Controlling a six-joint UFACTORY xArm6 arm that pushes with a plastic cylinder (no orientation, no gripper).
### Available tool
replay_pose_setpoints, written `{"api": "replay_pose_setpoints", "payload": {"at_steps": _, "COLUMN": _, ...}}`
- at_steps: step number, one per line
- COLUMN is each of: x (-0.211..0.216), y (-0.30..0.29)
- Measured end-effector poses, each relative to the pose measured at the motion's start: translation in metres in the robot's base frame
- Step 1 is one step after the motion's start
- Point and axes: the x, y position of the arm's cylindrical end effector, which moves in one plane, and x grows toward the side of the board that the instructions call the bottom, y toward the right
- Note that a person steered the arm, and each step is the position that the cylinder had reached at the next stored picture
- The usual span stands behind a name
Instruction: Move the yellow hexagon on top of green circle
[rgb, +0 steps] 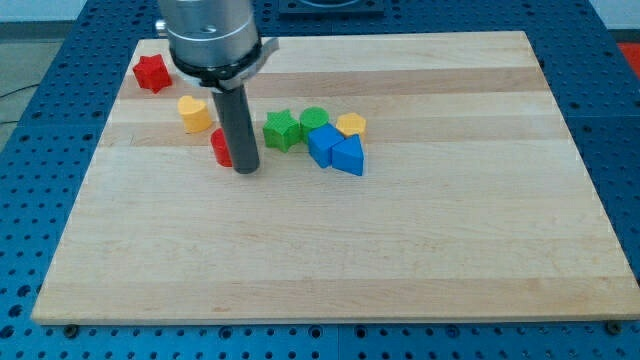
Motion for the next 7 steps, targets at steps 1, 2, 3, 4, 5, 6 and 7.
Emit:
{"api": "replay_pose_setpoints", "payload": {"at_steps": 1, "x": -0.03, "y": -0.022}}
{"api": "replay_pose_setpoints", "payload": {"at_steps": 2, "x": -0.038, "y": -0.033}}
{"api": "replay_pose_setpoints", "payload": {"at_steps": 3, "x": -0.036, "y": -0.047}}
{"api": "replay_pose_setpoints", "payload": {"at_steps": 4, "x": -0.06, "y": -0.063}}
{"api": "replay_pose_setpoints", "payload": {"at_steps": 5, "x": -0.103, "y": -0.063}}
{"api": "replay_pose_setpoints", "payload": {"at_steps": 6, "x": -0.135, "y": -0.062}}
{"api": "replay_pose_setpoints", "payload": {"at_steps": 7, "x": -0.138, "y": -0.02}}
